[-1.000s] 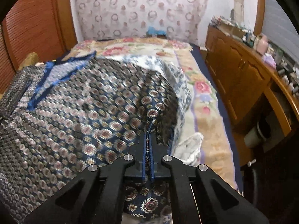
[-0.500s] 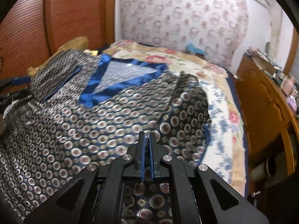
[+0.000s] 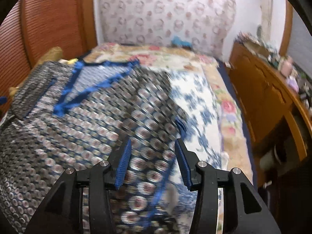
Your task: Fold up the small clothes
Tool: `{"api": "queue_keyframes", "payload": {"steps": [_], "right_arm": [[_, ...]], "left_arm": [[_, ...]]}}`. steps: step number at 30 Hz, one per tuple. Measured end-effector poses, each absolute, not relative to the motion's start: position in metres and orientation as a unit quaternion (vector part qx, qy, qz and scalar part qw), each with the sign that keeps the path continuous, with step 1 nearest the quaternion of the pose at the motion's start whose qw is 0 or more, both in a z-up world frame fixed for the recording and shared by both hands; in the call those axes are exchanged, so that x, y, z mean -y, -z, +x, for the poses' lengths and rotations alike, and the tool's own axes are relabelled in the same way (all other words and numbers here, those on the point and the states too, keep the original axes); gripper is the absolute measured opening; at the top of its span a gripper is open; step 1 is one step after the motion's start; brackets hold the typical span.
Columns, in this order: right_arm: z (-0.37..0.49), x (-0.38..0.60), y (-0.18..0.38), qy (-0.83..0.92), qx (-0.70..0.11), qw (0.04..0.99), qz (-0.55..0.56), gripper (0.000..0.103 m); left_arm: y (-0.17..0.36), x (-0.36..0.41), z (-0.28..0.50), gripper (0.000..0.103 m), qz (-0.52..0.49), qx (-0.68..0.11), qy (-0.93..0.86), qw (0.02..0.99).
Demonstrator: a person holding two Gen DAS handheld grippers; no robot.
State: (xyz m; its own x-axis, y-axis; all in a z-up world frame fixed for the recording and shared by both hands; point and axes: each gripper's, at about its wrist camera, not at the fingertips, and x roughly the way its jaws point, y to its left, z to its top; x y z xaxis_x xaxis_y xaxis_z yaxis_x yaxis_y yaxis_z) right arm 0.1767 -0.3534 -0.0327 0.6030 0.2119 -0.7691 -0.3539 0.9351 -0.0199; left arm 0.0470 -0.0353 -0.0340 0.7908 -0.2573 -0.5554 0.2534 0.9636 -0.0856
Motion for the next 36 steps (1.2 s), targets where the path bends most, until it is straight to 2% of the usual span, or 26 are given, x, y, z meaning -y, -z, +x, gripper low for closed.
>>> {"api": "queue_keyframes", "payload": {"steps": [5, 7, 10, 12, 15, 22, 29, 31, 33, 35, 36], "right_arm": [[0.190, 0.366, 0.052, -0.146, -0.439, 0.884, -0.065, 0.046], [0.192, 0.366, 0.055, -0.148, -0.439, 0.884, -0.061, 0.043], [0.191, 0.362, 0.053, -0.155, -0.439, 0.883, -0.065, 0.028], [0.190, 0.356, 0.052, -0.157, -0.435, 0.883, -0.081, 0.014], [0.184, 0.347, 0.045, -0.156, -0.413, 0.891, -0.104, 0.004], [0.168, 0.315, 0.016, -0.216, -0.366, 0.899, -0.101, 0.003], [0.153, 0.276, 0.005, -0.277, -0.368, 0.882, -0.099, 0.003], [0.151, 0.268, 0.004, -0.278, -0.367, 0.881, -0.106, 0.007], [0.151, 0.267, 0.002, -0.277, -0.365, 0.882, -0.109, 0.033], [0.154, 0.272, -0.001, -0.270, -0.360, 0.887, -0.105, 0.051], [0.157, 0.277, -0.002, -0.263, -0.356, 0.891, -0.101, 0.053]], "left_arm": [[0.037, 0.039, 0.049, 0.073, 0.001, -0.300, 0.136, 0.944], [0.038, 0.040, 0.050, 0.073, 0.002, -0.302, 0.134, 0.944], [0.038, 0.039, 0.050, 0.073, 0.001, -0.303, 0.133, 0.944], [0.039, 0.039, 0.050, 0.073, 0.000, -0.304, 0.131, 0.944], [0.039, 0.038, 0.051, 0.073, 0.000, -0.304, 0.130, 0.944], [0.038, 0.036, 0.051, 0.073, -0.002, -0.302, 0.130, 0.944], [0.037, 0.032, 0.050, 0.073, -0.006, -0.301, 0.125, 0.945], [0.036, 0.028, 0.050, 0.073, -0.009, -0.300, 0.123, 0.946], [0.036, 0.026, 0.050, 0.073, -0.011, -0.300, 0.120, 0.946], [0.037, 0.024, 0.050, 0.073, -0.014, -0.300, 0.119, 0.946], [0.037, 0.023, 0.050, 0.073, -0.015, -0.301, 0.118, 0.946]]}}
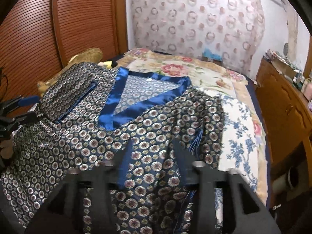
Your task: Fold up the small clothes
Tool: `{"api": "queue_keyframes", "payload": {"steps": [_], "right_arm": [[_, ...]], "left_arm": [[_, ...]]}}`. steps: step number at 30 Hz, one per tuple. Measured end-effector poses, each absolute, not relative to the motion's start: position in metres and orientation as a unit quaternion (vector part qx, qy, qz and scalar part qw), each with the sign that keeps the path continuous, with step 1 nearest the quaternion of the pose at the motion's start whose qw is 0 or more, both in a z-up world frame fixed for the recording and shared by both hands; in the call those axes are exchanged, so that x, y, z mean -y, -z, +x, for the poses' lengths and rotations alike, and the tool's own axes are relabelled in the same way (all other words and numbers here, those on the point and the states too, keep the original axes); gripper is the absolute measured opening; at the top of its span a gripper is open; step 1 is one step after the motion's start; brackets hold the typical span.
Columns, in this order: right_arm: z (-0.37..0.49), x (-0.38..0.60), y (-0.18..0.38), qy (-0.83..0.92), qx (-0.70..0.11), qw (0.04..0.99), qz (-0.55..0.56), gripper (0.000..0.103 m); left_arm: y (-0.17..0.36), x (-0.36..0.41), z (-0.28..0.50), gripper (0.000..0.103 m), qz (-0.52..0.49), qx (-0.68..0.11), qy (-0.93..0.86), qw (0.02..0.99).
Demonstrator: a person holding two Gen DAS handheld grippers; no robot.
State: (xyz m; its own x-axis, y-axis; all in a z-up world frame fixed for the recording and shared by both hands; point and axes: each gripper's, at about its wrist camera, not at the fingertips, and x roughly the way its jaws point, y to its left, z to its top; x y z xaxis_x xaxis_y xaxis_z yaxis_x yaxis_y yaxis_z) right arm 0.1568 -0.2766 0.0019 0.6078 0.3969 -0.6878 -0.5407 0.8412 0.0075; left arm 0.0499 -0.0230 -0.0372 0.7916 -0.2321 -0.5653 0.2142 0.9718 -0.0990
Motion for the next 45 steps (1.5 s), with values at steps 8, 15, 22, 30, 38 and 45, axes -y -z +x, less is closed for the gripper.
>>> {"api": "queue_keyframes", "payload": {"steps": [8, 15, 22, 30, 38, 45], "right_arm": [[0.178, 0.326, 0.008, -0.197, -0.381, 0.901, -0.065, 0.054], [0.179, 0.324, 0.034, -0.213, -0.426, 0.877, -0.061, 0.053], [0.166, 0.296, 0.043, -0.240, -0.437, 0.864, -0.076, 0.032], [0.143, 0.268, 0.026, -0.297, -0.426, 0.851, -0.076, 0.032], [0.155, 0.285, 0.006, -0.250, -0.385, 0.882, -0.104, 0.032], [0.213, 0.304, 0.033, -0.185, -0.425, 0.876, -0.133, 0.032]], "left_arm": [[0.041, 0.022, 0.051, 0.073, -0.019, -0.305, 0.117, 0.945], [0.043, 0.025, 0.051, 0.073, -0.017, -0.307, 0.118, 0.944], [0.045, 0.022, 0.052, 0.073, -0.020, -0.309, 0.116, 0.944], [0.043, 0.016, 0.052, 0.073, -0.025, -0.306, 0.111, 0.945], [0.039, -0.002, 0.056, 0.073, -0.021, -0.301, 0.094, 0.949], [0.038, -0.031, 0.065, 0.073, -0.032, -0.301, 0.067, 0.951]]}}
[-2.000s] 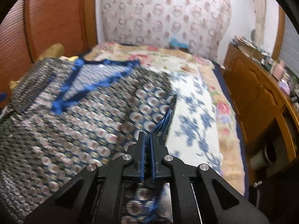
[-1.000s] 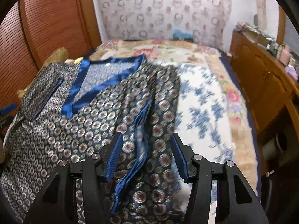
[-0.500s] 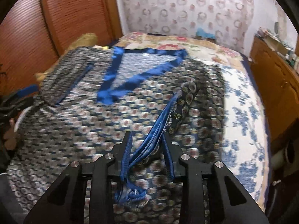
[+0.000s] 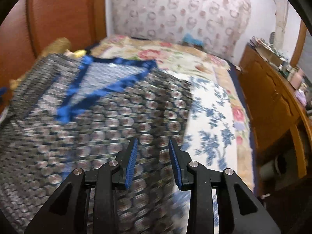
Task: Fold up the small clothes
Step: 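Open the right gripper and grasp the robe's side edge again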
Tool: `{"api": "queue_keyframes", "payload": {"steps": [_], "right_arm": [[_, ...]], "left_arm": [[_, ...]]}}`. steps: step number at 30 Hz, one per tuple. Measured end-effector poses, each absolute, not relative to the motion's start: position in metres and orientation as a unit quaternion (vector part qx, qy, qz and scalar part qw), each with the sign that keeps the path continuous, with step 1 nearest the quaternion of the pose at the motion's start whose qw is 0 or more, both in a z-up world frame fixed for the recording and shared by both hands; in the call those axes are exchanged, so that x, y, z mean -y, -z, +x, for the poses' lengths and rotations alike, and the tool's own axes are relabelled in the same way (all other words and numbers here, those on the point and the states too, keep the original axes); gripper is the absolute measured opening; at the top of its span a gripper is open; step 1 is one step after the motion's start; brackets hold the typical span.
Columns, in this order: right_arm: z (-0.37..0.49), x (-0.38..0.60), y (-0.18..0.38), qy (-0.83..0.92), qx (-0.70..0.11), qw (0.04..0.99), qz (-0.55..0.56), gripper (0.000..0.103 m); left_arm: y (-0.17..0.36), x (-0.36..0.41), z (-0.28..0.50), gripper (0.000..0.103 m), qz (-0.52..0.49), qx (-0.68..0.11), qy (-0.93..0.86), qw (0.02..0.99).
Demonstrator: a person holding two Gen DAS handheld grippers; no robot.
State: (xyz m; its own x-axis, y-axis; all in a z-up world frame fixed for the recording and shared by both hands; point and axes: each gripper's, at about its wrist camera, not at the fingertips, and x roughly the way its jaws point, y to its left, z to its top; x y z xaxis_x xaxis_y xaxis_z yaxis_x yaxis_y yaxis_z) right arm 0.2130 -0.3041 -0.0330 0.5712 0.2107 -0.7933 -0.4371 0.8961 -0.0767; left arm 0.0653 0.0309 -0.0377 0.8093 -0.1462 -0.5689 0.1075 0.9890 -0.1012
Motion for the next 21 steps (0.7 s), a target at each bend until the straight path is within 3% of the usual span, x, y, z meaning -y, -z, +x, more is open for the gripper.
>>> {"api": "queue_keyframes", "payload": {"steps": [5, 8, 12, 19, 20, 21], "right_arm": [[0.234, 0.299, 0.054, -0.166, -0.452, 0.862, -0.159, 0.031], [0.233, 0.299, 0.051, -0.171, -0.446, 0.863, -0.165, 0.006], [0.232, 0.309, 0.037, -0.153, -0.421, 0.879, -0.160, 0.001], [0.254, 0.357, 0.029, -0.101, -0.423, 0.894, -0.108, 0.004], [0.256, 0.360, 0.028, -0.095, -0.423, 0.895, -0.103, 0.012], [0.260, 0.364, 0.027, -0.095, -0.422, 0.897, -0.095, 0.026]], "left_arm": [[0.044, -0.043, 0.073, 0.073, -0.030, -0.312, 0.055, 0.948], [0.047, -0.049, 0.076, 0.073, -0.031, -0.317, 0.050, 0.947], [0.047, -0.055, 0.080, 0.073, -0.033, -0.319, 0.046, 0.946], [0.045, -0.069, 0.099, 0.073, -0.029, -0.328, 0.042, 0.943], [0.045, -0.073, 0.104, 0.073, -0.028, -0.331, 0.041, 0.942], [0.045, -0.077, 0.110, 0.073, -0.028, -0.334, 0.039, 0.941]]}}
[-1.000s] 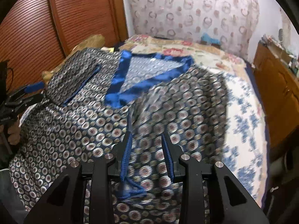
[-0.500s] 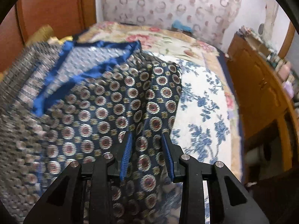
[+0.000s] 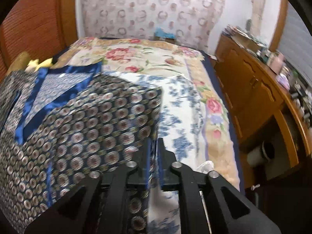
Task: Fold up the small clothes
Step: 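Open the right gripper and grasp the robe's side edge again, then grasp the robe's other side edge with the left gripper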
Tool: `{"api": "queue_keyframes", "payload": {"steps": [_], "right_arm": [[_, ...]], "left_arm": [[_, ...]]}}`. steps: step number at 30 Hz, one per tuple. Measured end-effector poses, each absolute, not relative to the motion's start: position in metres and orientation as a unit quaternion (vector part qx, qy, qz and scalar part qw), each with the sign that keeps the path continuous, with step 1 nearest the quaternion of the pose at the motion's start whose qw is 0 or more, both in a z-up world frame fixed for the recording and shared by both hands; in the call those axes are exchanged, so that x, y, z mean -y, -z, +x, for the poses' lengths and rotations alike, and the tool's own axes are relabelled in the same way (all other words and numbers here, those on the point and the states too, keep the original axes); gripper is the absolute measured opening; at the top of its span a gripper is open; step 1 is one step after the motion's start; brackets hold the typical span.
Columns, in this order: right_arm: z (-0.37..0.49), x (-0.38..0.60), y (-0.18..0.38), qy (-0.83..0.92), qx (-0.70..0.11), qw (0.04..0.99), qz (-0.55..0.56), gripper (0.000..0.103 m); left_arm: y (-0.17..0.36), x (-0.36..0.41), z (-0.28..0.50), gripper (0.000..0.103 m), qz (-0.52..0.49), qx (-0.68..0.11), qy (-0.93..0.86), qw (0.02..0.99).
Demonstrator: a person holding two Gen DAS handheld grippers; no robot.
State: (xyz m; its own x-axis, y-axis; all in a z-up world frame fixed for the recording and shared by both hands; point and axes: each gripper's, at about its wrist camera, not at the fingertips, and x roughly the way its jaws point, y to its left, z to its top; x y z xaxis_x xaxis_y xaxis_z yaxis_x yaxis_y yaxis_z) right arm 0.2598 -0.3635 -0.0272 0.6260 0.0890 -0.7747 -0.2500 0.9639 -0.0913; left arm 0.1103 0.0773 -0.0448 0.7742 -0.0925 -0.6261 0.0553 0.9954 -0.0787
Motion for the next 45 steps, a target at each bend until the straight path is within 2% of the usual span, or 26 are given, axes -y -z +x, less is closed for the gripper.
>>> {"api": "queue_keyframes", "payload": {"steps": [1, 2, 3, 8, 15, 24, 32, 35, 37, 38, 39, 40, 41, 45], "right_arm": [[0.265, 0.367, 0.026, -0.099, -0.422, 0.897, -0.083, 0.035], [0.268, 0.368, 0.026, -0.104, -0.422, 0.898, -0.077, 0.050], [0.272, 0.369, 0.026, -0.110, -0.421, 0.897, -0.071, 0.054], [0.293, 0.364, 0.040, -0.130, -0.440, 0.885, -0.075, 0.055], [0.312, 0.352, 0.057, -0.170, -0.448, 0.874, -0.082, 0.055], [0.313, 0.349, 0.060, -0.181, -0.434, 0.879, -0.079, 0.056], [0.314, 0.348, 0.060, -0.186, -0.437, 0.876, -0.088, 0.055], [0.322, 0.343, 0.056, -0.206, -0.457, 0.859, -0.099, 0.045], [0.326, 0.340, 0.057, -0.212, -0.462, 0.855, -0.104, 0.043], [0.326, 0.339, 0.056, -0.217, -0.462, 0.853, -0.104, 0.038], [0.326, 0.337, 0.056, -0.225, -0.463, 0.851, -0.103, 0.026], [0.325, 0.335, 0.056, -0.233, -0.464, 0.848, -0.103, 0.019], [0.324, 0.332, 0.055, -0.238, -0.464, 0.847, -0.106, 0.006], [0.315, 0.319, 0.049, -0.225, -0.449, 0.855, -0.131, 0.002]], "left_arm": [[0.044, -0.082, 0.117, 0.073, -0.029, -0.336, 0.039, 0.941], [0.044, -0.087, 0.122, 0.073, -0.032, -0.338, 0.040, 0.940], [0.045, -0.091, 0.127, 0.073, -0.035, -0.341, 0.041, 0.938], [0.048, -0.112, 0.151, 0.072, -0.034, -0.356, 0.030, 0.933], [0.052, -0.131, 0.178, 0.057, -0.036, -0.373, 0.027, 0.927], [0.057, -0.140, 0.220, 0.056, -0.042, -0.401, 0.016, 0.915], [0.064, -0.140, 0.224, 0.056, -0.041, -0.414, 0.043, 0.908], [0.065, -0.143, 0.225, 0.053, -0.047, -0.419, 0.045, 0.906], [0.065, -0.143, 0.225, 0.053, -0.047, -0.420, 0.046, 0.905], [0.065, -0.143, 0.225, 0.047, -0.048, -0.420, 0.047, 0.905], [0.064, -0.142, 0.224, 0.036, -0.050, -0.419, 0.051, 0.905], [0.063, -0.142, 0.222, 0.027, -0.050, -0.415, 0.053, 0.907], [0.058, -0.140, 0.219, 0.008, -0.043, -0.402, 0.048, 0.913], [0.045, -0.121, 0.211, 0.002, -0.011, -0.391, 0.074, 0.917]]}}
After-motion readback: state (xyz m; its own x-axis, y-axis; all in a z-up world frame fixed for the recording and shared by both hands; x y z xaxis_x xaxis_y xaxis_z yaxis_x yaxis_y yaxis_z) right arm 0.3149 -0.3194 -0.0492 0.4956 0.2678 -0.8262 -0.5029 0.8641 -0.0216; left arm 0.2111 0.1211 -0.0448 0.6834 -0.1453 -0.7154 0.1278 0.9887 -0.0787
